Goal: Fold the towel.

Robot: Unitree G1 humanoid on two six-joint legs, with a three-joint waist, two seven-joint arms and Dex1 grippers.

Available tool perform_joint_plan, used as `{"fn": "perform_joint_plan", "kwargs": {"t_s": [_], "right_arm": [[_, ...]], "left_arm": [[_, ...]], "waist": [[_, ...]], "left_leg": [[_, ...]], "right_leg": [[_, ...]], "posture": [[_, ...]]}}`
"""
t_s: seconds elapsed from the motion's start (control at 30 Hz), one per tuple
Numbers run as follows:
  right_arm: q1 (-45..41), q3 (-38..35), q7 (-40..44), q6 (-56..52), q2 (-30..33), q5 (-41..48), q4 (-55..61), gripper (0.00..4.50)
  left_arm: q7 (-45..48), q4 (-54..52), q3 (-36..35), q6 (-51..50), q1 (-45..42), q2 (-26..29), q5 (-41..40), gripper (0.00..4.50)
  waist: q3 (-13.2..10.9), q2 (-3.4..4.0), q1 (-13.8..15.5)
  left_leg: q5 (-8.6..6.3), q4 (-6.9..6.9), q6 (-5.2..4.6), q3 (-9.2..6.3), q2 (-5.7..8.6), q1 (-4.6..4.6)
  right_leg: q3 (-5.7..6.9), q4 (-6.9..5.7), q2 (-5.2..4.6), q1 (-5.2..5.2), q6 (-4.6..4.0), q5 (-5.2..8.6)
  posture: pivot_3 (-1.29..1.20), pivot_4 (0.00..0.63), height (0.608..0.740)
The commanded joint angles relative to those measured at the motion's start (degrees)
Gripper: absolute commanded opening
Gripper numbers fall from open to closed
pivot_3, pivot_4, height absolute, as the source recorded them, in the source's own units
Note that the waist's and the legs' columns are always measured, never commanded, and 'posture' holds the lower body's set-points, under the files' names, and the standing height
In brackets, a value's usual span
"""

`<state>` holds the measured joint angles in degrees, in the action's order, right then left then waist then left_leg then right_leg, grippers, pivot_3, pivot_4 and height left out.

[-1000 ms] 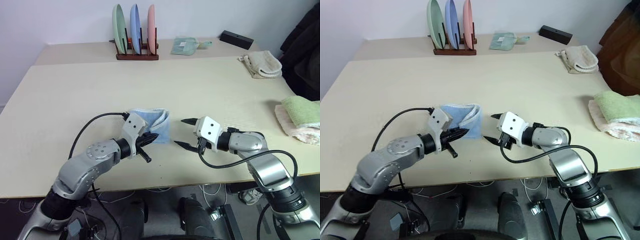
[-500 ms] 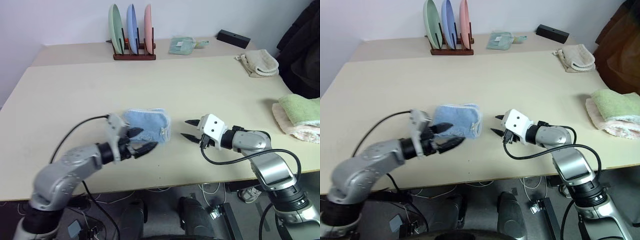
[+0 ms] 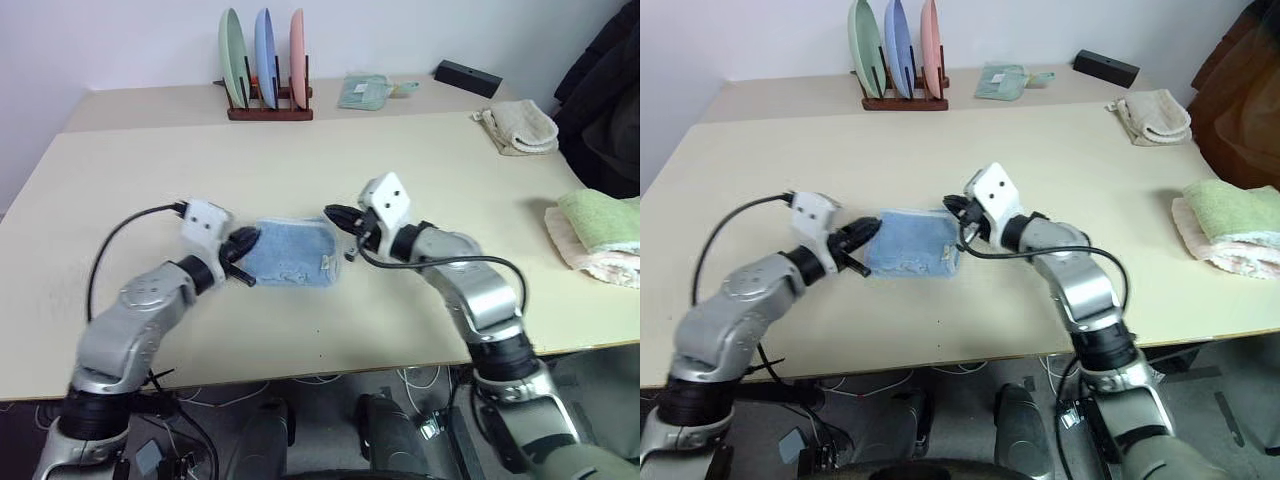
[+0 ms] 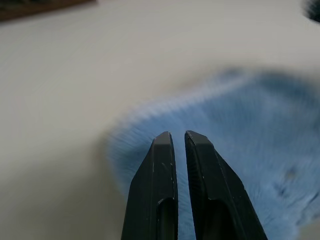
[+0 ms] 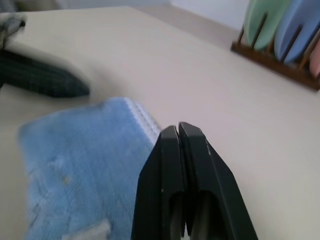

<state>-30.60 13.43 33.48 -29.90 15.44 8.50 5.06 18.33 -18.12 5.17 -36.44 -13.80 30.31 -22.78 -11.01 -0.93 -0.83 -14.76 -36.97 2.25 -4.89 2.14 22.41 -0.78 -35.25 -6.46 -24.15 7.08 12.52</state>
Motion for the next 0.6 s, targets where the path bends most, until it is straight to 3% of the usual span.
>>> {"fn": "perform_joint_plan", "kwargs": {"t_s": [0.03,0.2,0.4,0.5,0.6], "right_arm": [[1.57,3.7,0.03,3.3,-0.07,-3.59,-5.43,0.0],[3.16,6.46,-0.75,6.48,0.45,-7.84,-11.55,0.0],[3.85,1.09,0.96,6.6,0.64,-3.29,-4.63,0.0],[4.4,-3.97,4.15,-0.66,2.2,4.08,2.92,0.85],[4.06,-9.74,3.89,-11.26,3.45,11.14,8.0,2.37]], "left_arm": [[-0.75,5.71,1.91,2.84,-0.76,-1.66,5.4,0.4],[1.14,10.27,3.23,6.69,0.32,-3.31,9.04,0.4],[3.79,6.14,-3.36,9.91,3.69,-5.6,4.8,0.4],[6.48,0.43,-8.74,10.33,6.8,-4.33,0.85,0.35],[10.54,-4.15,-13.76,9.66,11.12,-0.81,-2.51,0.35]], "waist": [[0.0,0.0,0.08],[0.13,0.09,0.0],[0.18,0.11,-0.03],[0.14,0.12,-0.11],[0.13,0.11,-0.17]], "left_leg": [[0.0,0.0,0.0,0.01,0.0,0.01],[0.01,-0.02,0.01,0.02,0.0,-0.05],[0.01,-0.02,0.01,-0.01,-0.01,-0.18],[0.01,-0.01,0.01,-0.02,-0.02,-0.02],[0.01,0.0,0.01,-0.03,-0.06,0.04]], "right_leg": [[0.0,-0.01,0.0,-0.02,0.01,0.0],[-0.02,-0.07,-0.01,0.0,0.04,-0.02],[-0.02,-0.08,0.0,0.16,0.04,-0.02],[-0.02,-0.09,0.0,-0.03,0.06,-0.03],[-0.02,-0.12,0.01,-0.14,0.06,-0.03]], "posture": [[0.0,0.15,0.74],[0.0,0.15,0.74],[0.0,0.15,0.74],[0.0,0.15,0.74],[0.0,0.15,0.74]]}}
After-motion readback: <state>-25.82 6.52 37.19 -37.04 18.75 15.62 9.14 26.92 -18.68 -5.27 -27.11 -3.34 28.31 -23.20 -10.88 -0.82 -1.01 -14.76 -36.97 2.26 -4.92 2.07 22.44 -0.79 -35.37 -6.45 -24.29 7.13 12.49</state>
